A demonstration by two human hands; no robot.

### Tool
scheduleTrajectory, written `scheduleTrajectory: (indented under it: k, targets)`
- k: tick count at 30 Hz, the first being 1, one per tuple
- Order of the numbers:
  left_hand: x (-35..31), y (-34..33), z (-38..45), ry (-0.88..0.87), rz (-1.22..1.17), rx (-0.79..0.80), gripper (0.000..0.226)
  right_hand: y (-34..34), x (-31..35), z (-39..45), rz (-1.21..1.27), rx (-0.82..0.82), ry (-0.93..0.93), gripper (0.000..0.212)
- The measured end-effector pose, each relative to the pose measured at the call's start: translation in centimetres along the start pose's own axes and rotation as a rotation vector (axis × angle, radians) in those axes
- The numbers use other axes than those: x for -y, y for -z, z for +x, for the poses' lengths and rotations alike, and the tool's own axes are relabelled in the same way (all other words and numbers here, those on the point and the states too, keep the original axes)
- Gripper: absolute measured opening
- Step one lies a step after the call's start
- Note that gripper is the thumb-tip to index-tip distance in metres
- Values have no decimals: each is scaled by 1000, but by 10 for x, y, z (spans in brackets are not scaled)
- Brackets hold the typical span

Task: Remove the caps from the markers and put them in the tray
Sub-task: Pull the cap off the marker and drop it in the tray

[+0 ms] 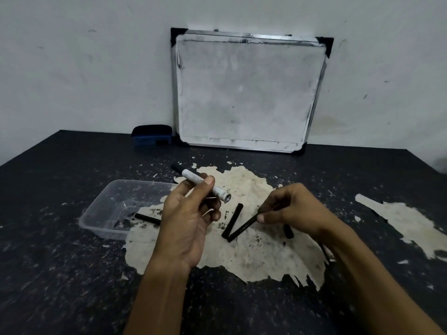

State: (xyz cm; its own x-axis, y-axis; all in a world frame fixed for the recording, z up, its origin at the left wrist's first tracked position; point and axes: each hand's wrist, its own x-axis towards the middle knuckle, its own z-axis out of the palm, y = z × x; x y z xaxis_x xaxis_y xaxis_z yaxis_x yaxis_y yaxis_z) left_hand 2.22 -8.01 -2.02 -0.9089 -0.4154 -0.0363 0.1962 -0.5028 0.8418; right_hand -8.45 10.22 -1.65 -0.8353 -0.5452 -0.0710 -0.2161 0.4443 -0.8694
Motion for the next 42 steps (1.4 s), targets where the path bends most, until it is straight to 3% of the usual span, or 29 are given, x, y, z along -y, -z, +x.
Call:
scheduleTrajectory:
  k: [9,15,20,25,31,42]
  targets:
    - [-6,-10,3,48,-60,-78,9,25,19,-22,123,-77,81,13]
    - [-8,-13,-2,54,-52,-95,11,-2,10,-17,-517,10,112,29]
    - [-9,-17,-5,79,-70,-75,9,-17,-3,-12,-685,31,143,23]
    - [-14,-21,-5,108,-128,-89,11,-5,11,-28,-602,-48,165,8]
    - [-13,-26,-5,130,-161,-132,15,0,54,-56,-269,-428,445,7]
    - [-16,-32,-10,114,-160,-64,17,-7,66,-67,-327,-535,527,10]
